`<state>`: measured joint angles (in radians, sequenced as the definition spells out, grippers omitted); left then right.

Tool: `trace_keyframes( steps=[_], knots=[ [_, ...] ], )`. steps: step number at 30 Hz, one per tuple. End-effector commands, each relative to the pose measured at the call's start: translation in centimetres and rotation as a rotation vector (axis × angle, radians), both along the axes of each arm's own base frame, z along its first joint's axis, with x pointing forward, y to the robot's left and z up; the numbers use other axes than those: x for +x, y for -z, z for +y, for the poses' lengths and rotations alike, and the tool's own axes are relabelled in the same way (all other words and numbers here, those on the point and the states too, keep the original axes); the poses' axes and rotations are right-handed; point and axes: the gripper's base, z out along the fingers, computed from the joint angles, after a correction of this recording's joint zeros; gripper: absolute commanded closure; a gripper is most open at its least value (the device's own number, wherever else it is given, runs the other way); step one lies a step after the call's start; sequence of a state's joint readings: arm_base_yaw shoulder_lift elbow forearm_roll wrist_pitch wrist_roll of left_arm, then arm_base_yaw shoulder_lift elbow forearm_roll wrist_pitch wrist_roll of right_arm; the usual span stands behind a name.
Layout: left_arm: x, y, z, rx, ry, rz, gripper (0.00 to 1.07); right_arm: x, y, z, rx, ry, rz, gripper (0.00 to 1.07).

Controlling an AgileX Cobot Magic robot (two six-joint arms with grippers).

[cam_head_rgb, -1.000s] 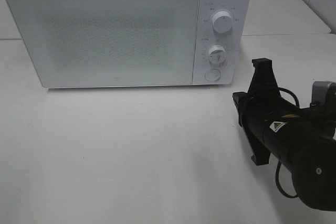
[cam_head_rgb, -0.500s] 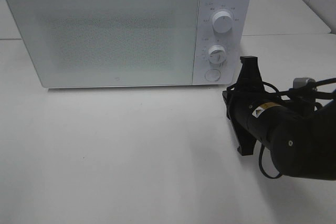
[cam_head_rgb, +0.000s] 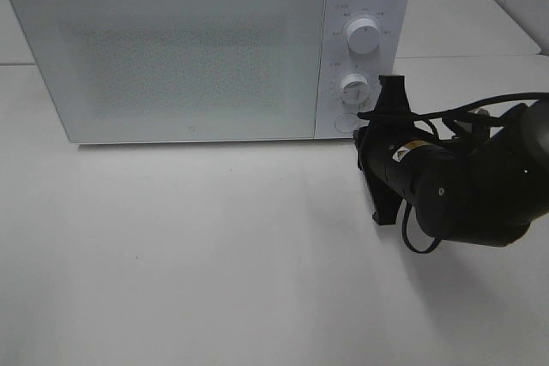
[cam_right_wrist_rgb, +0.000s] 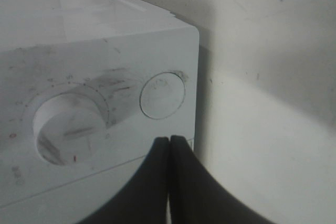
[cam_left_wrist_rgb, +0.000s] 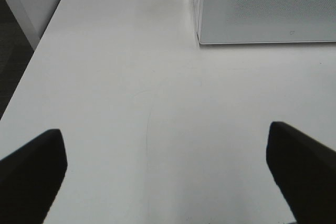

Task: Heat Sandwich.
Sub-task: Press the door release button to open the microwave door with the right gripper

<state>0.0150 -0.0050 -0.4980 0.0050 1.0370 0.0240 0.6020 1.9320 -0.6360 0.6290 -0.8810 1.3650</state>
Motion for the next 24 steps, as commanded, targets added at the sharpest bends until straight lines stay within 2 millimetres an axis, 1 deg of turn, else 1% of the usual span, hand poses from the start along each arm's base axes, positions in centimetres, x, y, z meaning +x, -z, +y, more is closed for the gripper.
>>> trace_keyframes(
  steps=[1, 2, 5, 6, 17, 18, 20, 24],
  knots=[
    [-0.2, 0.1, 0.0, -0.005, 0.002, -0.025, 0.08, 1.1, 0.1, 0.0, -0.005, -0.013, -0.009, 1.07],
    [-0.2, 0.1, 0.0, -0.005, 0.002, -0.025, 0.08, 1.7, 0.3, 0.1, -0.003, -0.011, -0.01, 1.07],
    [-0.2, 0.1, 0.0, -0.005, 0.002, -0.025, 0.08, 2.1, 0.5, 0.3, -0.003, -0.01, -0.005, 1.07],
    [-0.2, 0.1, 0.0, -0.005, 0.002, -0.025, 0.08, 2.5, 0.6, 0.3, 0.001, -0.006, -0.005, 1.07],
    [-0.2, 0.1, 0.0, -0.005, 0.002, -0.025, 0.08, 4.2, 1.4, 1.5, 0.016, -0.011, 0.001, 1.07],
    [-0.2, 0.1, 0.0, -0.005, 0.002, -0.025, 0.08, 4.2, 1.4, 1.5, 0.016, -0.011, 0.001, 1.07],
    [-0.2, 0.1, 0.0, -0.005, 0.002, -0.025, 0.08, 4.9, 1.5, 1.3, 0.018, 0.0, -0.005, 1.06],
    [-0.2, 0.1, 0.0, -0.005, 0.002, -0.025, 0.08, 5.2, 1.5, 1.0, 0.018, 0.013, -0.012, 1.06]
  ],
)
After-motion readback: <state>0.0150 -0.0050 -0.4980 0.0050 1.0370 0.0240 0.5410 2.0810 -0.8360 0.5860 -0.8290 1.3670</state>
